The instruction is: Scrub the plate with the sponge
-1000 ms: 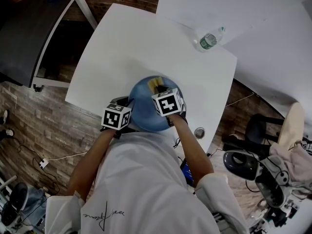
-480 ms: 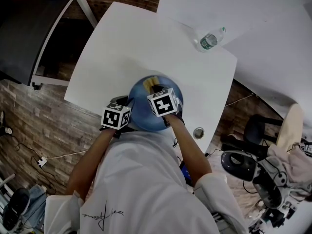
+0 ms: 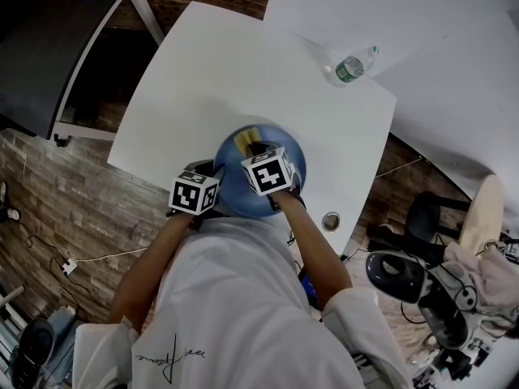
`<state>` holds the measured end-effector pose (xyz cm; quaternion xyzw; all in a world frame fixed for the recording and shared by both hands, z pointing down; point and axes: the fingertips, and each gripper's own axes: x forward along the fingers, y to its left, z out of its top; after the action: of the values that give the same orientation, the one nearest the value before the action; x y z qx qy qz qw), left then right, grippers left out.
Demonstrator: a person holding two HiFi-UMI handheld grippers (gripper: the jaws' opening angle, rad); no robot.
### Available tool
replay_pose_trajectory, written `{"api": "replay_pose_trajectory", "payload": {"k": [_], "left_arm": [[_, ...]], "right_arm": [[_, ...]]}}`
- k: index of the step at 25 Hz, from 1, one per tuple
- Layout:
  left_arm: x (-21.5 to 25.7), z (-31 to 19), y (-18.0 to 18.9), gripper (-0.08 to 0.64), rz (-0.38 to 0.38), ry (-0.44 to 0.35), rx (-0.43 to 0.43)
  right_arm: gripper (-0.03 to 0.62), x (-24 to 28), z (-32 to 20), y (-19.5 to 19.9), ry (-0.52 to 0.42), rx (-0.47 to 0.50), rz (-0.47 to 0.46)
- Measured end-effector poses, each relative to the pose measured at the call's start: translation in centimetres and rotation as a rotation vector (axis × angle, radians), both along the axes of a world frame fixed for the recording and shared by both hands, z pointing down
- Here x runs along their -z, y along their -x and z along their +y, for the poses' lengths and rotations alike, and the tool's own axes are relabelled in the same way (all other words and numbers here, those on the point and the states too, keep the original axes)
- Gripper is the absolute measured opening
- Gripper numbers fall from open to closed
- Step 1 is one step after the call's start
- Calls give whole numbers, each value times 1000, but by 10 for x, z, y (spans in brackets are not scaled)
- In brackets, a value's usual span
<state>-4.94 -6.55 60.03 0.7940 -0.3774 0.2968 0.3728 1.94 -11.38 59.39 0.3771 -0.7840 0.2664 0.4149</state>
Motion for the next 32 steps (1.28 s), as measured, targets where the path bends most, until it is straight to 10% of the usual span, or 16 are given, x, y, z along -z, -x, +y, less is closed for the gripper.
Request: {"api": "replay_pose_trajectory", "payload": {"k": [32], "left_arm": [[3,21,9,77,23,11,-13]], "right_arm": [[29,-3,64,36,218,170,-101]]}}
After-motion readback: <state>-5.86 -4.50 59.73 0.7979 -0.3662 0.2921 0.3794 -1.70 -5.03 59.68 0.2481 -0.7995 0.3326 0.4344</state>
